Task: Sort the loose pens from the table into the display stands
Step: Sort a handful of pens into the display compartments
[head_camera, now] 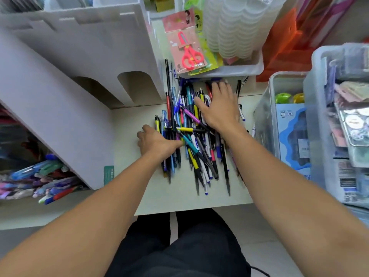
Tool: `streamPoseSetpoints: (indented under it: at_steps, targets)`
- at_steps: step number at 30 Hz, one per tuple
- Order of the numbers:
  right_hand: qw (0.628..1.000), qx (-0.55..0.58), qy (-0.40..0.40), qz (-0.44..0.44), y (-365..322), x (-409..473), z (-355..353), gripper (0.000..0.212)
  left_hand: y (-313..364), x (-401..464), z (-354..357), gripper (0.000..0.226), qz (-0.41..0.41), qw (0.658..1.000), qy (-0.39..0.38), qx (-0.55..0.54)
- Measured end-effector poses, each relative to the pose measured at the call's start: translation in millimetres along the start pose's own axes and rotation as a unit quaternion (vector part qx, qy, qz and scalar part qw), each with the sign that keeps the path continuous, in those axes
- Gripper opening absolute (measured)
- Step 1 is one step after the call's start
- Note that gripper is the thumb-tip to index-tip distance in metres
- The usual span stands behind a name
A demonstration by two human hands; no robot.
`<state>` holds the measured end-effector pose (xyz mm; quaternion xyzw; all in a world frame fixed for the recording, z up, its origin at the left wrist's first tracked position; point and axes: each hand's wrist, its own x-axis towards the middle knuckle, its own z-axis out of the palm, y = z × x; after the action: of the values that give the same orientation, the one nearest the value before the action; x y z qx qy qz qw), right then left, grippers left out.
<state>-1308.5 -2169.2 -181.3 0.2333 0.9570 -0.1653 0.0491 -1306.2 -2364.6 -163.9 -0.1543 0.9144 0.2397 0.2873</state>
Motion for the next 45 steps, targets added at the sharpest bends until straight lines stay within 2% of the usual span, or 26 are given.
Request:
streamPoseSetpoints:
  at_steps: [4, 10, 20, 22, 25, 28, 30, 33, 38, 42, 45]
  targets:
    - [0.998, -0.034, -0.045, -0.014, -11, 25, 10, 0.086, -3, 2, 0, 0.104, 0.007, 1.000, -0.006, -0.011]
    - [0.998, -0.039, -0.037, 0.024, -20, 33, 11, 0.094, -12, 7, -3, 0.107, 0.026, 0.999, -0.019, -0.032]
    - [0.997, -0.030, -0.052, 0.047, -20, 27, 15, 0.095, -14, 6, -6, 0.104, 0.042, 0.998, -0.026, -0.033]
    - [0.998, -0.026, -0.030, 0.041, -18, 28, 14, 0.089, -14, 6, -5, 0.104, 0.044, 0.998, -0.027, -0.030]
    - [0.999, 0.002, 0.011, 0.041, -15, 27, 9, 0.069, -12, 6, -5, 0.105, 0.044, 0.998, -0.028, -0.028]
    - [0.999, -0.016, 0.015, 0.042, -12, 27, 8, 0.044, -12, 4, -3, 0.106, 0.040, 0.999, -0.023, -0.022]
    - [0.998, -0.014, 0.014, 0.062, -10, 27, 7, 0.037, -11, 3, -1, 0.109, 0.027, 0.999, -0.014, -0.020]
    - [0.996, -0.015, 0.002, 0.083, -10, 30, 2, 0.040, -7, -2, 0, 0.110, 0.006, 1.000, -0.010, -0.007]
    - [0.995, -0.060, -0.030, 0.070, -13, 31, 2, 0.041, -1, -3, -1, 0.107, -0.009, 1.000, -0.020, -0.012]
    - [0.995, -0.090, -0.007, 0.052, -10, 22, -5, 0.044, -7, 3, -5, 0.090, 0.016, 0.999, -0.039, -0.009]
    - [0.993, -0.088, 0.000, 0.081, 2, 5, -14, 0.046, -7, 2, -4, 0.079, 0.024, 0.999, -0.031, -0.005]
